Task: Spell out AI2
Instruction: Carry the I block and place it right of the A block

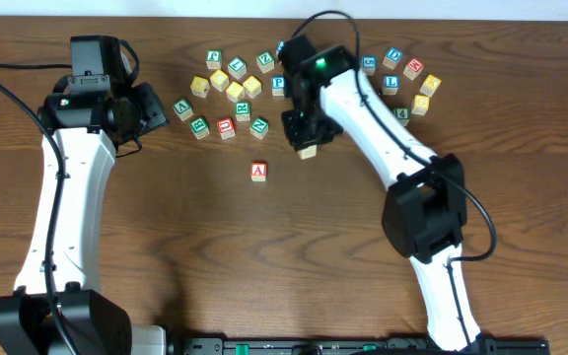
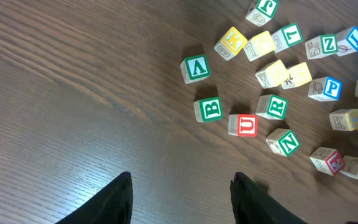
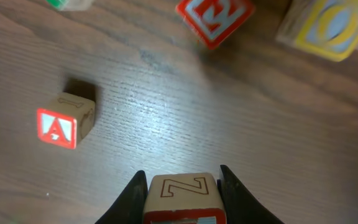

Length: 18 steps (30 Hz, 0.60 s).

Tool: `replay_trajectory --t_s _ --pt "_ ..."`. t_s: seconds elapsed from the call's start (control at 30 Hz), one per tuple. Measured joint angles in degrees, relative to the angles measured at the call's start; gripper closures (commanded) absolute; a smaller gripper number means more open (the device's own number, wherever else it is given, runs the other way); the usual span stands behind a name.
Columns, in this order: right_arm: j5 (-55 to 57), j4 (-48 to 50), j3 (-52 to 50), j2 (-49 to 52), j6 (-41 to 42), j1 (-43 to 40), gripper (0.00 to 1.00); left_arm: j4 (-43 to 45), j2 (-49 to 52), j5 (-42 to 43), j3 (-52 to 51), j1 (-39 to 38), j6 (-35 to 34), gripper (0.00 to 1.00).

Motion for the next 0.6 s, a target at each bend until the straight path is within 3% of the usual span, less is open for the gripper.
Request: replay_trajectory --t_s 0.6 --pt "4.9 17.7 -14.4 0.5 14.8 6.9 0.83 0.0 0.0 0.0 0.0 0.0 0.0 0.50"
